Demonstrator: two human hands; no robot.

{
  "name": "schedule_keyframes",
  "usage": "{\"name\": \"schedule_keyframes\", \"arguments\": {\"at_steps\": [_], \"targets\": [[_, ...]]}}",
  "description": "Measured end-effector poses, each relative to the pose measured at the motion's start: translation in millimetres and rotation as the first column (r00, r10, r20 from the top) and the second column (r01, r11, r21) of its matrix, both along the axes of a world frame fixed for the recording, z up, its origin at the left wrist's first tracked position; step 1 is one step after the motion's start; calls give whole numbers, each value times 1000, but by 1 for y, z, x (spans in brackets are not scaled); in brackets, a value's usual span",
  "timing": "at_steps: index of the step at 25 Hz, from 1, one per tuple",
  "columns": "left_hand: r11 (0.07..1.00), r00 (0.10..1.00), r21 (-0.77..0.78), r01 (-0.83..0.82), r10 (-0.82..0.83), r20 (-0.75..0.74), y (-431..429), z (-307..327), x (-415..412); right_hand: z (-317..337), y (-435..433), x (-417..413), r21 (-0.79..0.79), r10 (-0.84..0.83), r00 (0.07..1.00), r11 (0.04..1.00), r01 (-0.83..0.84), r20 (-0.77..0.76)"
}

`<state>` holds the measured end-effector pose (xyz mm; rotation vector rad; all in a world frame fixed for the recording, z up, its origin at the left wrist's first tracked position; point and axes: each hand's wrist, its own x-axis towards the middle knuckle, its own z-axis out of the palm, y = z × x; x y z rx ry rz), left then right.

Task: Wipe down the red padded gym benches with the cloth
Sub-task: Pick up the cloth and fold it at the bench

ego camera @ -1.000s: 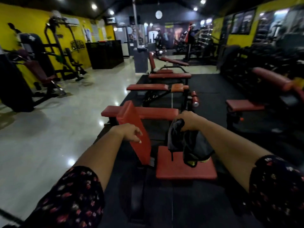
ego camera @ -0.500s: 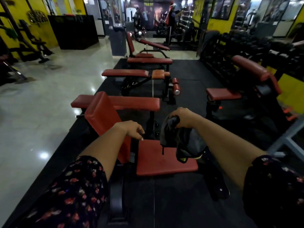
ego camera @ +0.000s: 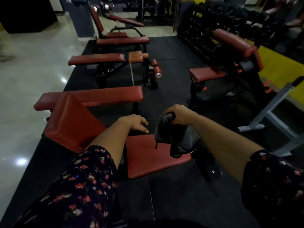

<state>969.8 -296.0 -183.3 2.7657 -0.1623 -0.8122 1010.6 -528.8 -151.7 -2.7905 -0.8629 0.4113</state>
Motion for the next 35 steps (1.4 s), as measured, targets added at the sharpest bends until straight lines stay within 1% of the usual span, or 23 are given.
{"name": "schedule_keyframes", "arguments": {"at_steps": [4,7,10,13,18,20,21,23,24,25,27,30,31,32,33,34,35], "targets": [[999,999,-10,39,-39,-19,-20,-14,35,-15,-21,27,17,-56,998,998,56,-12],[998,998,-21,65,-65,-7,-40,-24,61,-29,-37,54,82,-80,996,993,83,-37],[998,999,-47,39,-39,2,-59,-29,85,-37,-48,82,130,-75,996,988,82,-57],[994,999,-97,-46,47,3,-78,-33,112,-45,-61,115,180,-72,992,980,91,-107],[968,981,-163,-191,191,-11,-115,-41,149,-53,-91,169,269,-139,963,942,201,-232],[934,958,-228,-274,286,22,-131,-48,160,-54,-102,189,278,-148,954,935,221,-259],[907,942,-288,-307,333,44,-140,-52,163,-55,-106,197,282,-146,952,933,223,-270],[846,908,-399,-353,413,72,-158,-59,168,-62,-112,212,299,-113,951,933,201,-289],[827,895,-421,-373,441,72,-167,-60,170,-66,-113,217,312,-78,953,934,173,-294],[821,888,-423,-385,454,73,-174,-60,172,-69,-113,220,321,-38,955,937,136,-294],[834,871,-382,-399,474,126,-181,-63,179,-75,-109,224,336,30,953,939,77,-300],[850,833,-275,-450,510,215,-184,-58,184,-80,-102,227,373,72,942,926,58,-327],[852,815,-224,-474,521,255,-183,-56,184,-83,-100,229,362,63,949,931,55,-307],[847,797,-183,-499,532,286,-183,-54,183,-86,-98,233,326,37,967,944,49,-253],[839,777,-164,-518,542,321,-182,-52,183,-86,-98,236,261,12,981,965,39,-192],[826,757,-179,-534,562,333,-181,-51,183,-85,-96,238,236,-6,988,971,44,-156],[803,733,-233,-548,596,328,-180,-50,184,-84,-94,240,263,-17,988,963,57,-153]]}}
